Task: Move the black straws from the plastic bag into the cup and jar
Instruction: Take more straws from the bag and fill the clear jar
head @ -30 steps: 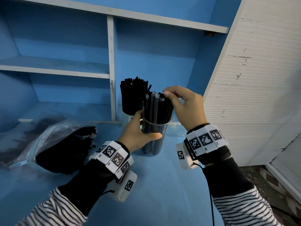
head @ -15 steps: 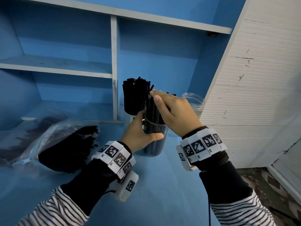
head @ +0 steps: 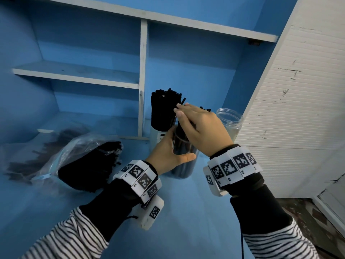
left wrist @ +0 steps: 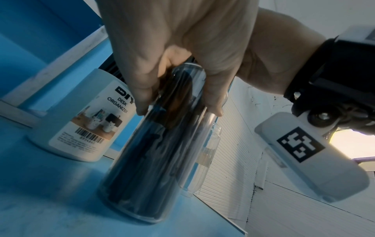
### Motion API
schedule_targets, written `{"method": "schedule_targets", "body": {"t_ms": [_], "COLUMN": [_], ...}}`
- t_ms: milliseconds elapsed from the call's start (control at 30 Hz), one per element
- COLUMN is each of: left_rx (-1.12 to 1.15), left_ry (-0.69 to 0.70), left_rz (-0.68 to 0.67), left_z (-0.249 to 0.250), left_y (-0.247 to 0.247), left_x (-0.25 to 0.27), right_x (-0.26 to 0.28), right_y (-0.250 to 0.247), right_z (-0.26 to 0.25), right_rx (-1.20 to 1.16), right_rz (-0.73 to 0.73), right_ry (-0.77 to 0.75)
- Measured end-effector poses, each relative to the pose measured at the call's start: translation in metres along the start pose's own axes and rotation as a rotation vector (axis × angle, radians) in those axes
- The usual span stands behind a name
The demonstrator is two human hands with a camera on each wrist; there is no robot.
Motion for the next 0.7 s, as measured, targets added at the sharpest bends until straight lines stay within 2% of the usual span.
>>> {"method": "schedule_targets", "body": {"t_ms": [67, 133, 200, 300, 400, 467, 567, 633, 700], "left_rx": [-0.043, -0.035, -0.049, -0.247, -0.422, -0.490, -0.528, -0.513, -0.461], "left_ry": [0.001, -0.005, 0.031, 0.092, 0.078, -0.014, -0.163, -0.178, -0.157], "left_rz": [-0.016, 0.045, 0.137, 0.307, 0.450, 0.462, 0.333, 0.244, 0.237], "left_z": [0.000, -0.001, 0.004, 0.014, 0.007, -0.011, -0.041, -0.053, -0.061], "left_y": [-0.008, -0.028, -0.058, -0.114, -0.170, -0.197, -0.216, -0.215, -0.217], "left_x": [0.009, 0.025, 0.047, 0.084, 0.108, 0.116, 0.120, 0.124, 0.127], "right_x": [-0.001, -0.001, -0.002, -0.002, -0.004, -0.005, -0.009, -0.013, -0.013], "right_y": [-0.002, -0.007, -0.015, -0.020, 0.000, 0.028, 0.076, 0.104, 0.132], "right_z": [0.000, -0.004, -0.015, -0.037, -0.056, -0.067, -0.087, -0.103, -0.119], "right_rx": [-0.034, -0.044, -0.046, -0.111, -0.267, -0.403, -0.516, -0.558, -0.502], "right_rz": [-0.008, 0.015, 0.102, 0.241, 0.263, 0.192, 0.009, -0.128, -0.334], "right_ry": [0.022, 0.017, -0.037, -0.108, -0.117, -0.083, -0.031, -0.018, -0.025]}}
Point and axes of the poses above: each hand's wrist, its own x-axis away from the middle knuckle, its own y-axis out of the palm, z = x × y, the point moved 8 cm from there along -x, towards the middle knuckle, and after that the axes turned 11 degrees about -y, right-handed, at the moved point
